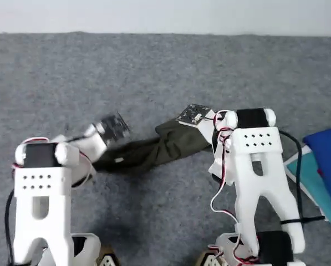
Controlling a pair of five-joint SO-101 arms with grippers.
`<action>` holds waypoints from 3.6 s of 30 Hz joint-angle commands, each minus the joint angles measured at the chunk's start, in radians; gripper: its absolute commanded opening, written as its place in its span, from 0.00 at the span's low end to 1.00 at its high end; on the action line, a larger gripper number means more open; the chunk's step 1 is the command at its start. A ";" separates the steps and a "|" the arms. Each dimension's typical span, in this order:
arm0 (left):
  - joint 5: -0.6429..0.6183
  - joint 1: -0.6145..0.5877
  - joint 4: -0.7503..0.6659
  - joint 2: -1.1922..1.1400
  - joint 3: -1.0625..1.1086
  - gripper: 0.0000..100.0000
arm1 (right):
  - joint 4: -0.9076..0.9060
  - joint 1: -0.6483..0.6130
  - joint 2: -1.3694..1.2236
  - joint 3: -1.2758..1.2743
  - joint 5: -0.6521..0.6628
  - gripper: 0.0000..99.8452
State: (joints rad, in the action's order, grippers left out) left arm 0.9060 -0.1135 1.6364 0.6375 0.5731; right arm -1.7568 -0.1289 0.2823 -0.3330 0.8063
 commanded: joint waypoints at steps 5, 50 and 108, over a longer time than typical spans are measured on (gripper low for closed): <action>-0.466 -0.166 -0.813 -0.080 -0.076 0.02 | -0.036 -0.004 0.035 -0.002 0.006 0.31; -0.523 -0.672 -0.345 -0.269 -0.110 0.22 | -0.042 -0.157 -1.170 1.255 -0.244 0.00; -0.359 -0.621 -0.292 -0.267 0.018 0.22 | 0.262 -0.022 -0.750 0.632 -0.161 0.38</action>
State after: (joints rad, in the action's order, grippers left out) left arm 0.5317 -0.7365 1.3387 0.3598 0.5838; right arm -1.4239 -0.1519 -0.2900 0.0706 0.6590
